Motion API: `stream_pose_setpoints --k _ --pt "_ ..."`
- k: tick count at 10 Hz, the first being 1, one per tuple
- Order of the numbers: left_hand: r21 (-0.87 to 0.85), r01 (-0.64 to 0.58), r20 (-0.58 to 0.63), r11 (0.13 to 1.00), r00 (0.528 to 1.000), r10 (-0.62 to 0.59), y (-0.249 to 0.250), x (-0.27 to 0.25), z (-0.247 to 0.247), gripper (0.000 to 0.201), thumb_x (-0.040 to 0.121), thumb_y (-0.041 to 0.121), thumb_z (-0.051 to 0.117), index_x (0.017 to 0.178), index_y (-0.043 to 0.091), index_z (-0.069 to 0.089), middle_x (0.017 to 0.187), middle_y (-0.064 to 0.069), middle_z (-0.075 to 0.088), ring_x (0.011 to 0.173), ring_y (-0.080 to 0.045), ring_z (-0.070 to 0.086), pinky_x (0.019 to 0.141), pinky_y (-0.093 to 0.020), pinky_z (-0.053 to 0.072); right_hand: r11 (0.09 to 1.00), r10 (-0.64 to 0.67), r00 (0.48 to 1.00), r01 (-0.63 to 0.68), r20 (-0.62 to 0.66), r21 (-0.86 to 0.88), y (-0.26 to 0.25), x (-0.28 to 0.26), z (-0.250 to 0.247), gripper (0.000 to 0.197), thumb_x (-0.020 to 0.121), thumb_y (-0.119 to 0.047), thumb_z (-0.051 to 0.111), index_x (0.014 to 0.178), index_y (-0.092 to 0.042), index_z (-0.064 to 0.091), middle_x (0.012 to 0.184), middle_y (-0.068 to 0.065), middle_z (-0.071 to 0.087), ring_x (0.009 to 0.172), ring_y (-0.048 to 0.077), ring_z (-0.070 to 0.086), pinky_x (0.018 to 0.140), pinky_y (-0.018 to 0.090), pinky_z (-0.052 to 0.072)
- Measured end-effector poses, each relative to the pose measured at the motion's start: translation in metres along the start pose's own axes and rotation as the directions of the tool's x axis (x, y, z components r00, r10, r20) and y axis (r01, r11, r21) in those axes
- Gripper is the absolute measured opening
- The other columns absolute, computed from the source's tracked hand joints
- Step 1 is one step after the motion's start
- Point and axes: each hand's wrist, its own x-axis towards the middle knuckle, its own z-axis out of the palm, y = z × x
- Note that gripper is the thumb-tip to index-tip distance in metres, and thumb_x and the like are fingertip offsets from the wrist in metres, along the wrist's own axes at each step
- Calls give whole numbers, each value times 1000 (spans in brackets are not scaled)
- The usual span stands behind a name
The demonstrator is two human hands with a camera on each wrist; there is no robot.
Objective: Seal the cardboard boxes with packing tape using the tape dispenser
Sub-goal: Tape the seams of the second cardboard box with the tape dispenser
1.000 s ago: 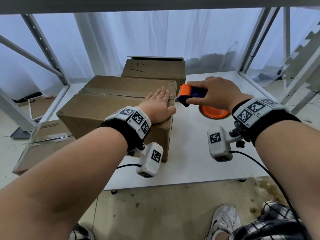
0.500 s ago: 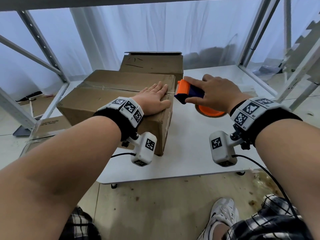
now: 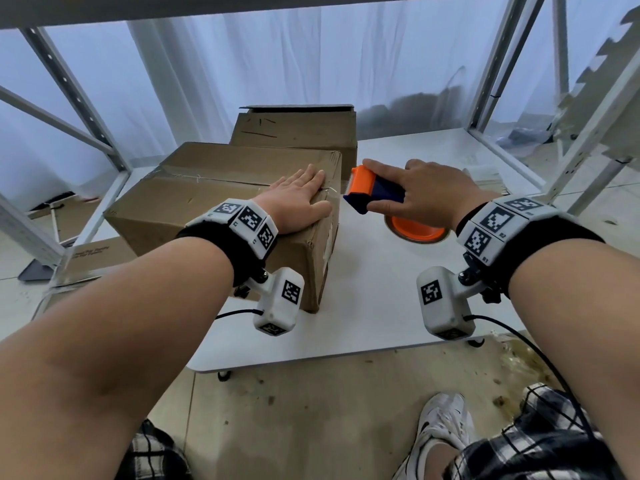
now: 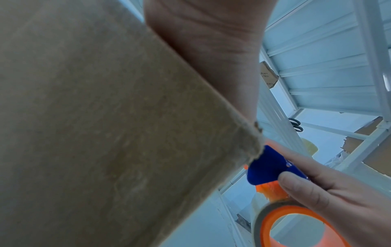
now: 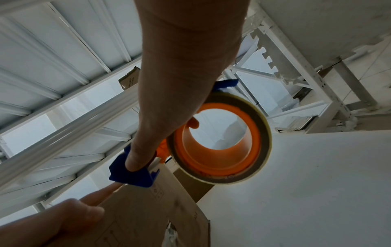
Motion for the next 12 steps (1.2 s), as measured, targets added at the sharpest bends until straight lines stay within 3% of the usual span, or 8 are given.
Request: stream_pose_setpoints --k 4,6,7,9,11,12 --pt "0 -9 -13 1000 1000 9 0 -1 0 69 96 49 30 152 26 -4 159 3 -10 146 -11 -7 119 -34 -2 999 38 999 -39 26 35 13 -18 2 69 84 -74 31 143 -57 2 95 2 45 84 20 48 73 36 44" --pt "2 -9 -20 1000 1000 9 0 -1 0 69 96 49 28 152 25 -4 159 3 -10 146 -11 -7 119 -34 -2 993 117 990 -116 74 -16 34 -38 6 72 79 -77 27 143 -58 2 92 1 44 85 20 49 74 36 45" --pt "7 -10 -20 1000 1000 10 1 -1 0 68 96 49 28 152 25 -4 159 3 -10 146 -11 -7 119 -34 -2 995 87 991 -82 99 -57 27 -33 11 70 82 -76 32 144 -57 5 94 -1 43 85 18 45 72 33 43" --pt "5 -12 -24 1000 1000 12 -2 1 1 69 96 49 29 152 25 -3 159 3 -10 146 -10 -7 119 -33 -2 985 141 983 -128 119 -111 43 -45 7 72 79 -77 36 144 -55 14 100 -1 48 97 21 53 71 32 41" --pt "12 -8 -27 1000 1000 8 0 0 1 69 96 50 29 152 26 -4 159 4 -11 146 -10 -7 119 -32 -3 971 115 985 -84 130 -226 20 -34 3 68 81 -76 41 142 -51 25 96 0 49 98 23 55 70 31 41" --pt "19 -5 -32 1000 999 6 0 0 2 69 96 50 29 152 26 -4 159 4 -11 146 -10 -7 118 -32 -3 950 97 985 -49 142 -310 4 -21 1 63 83 -71 46 140 -48 34 108 0 59 102 23 57 69 30 39"
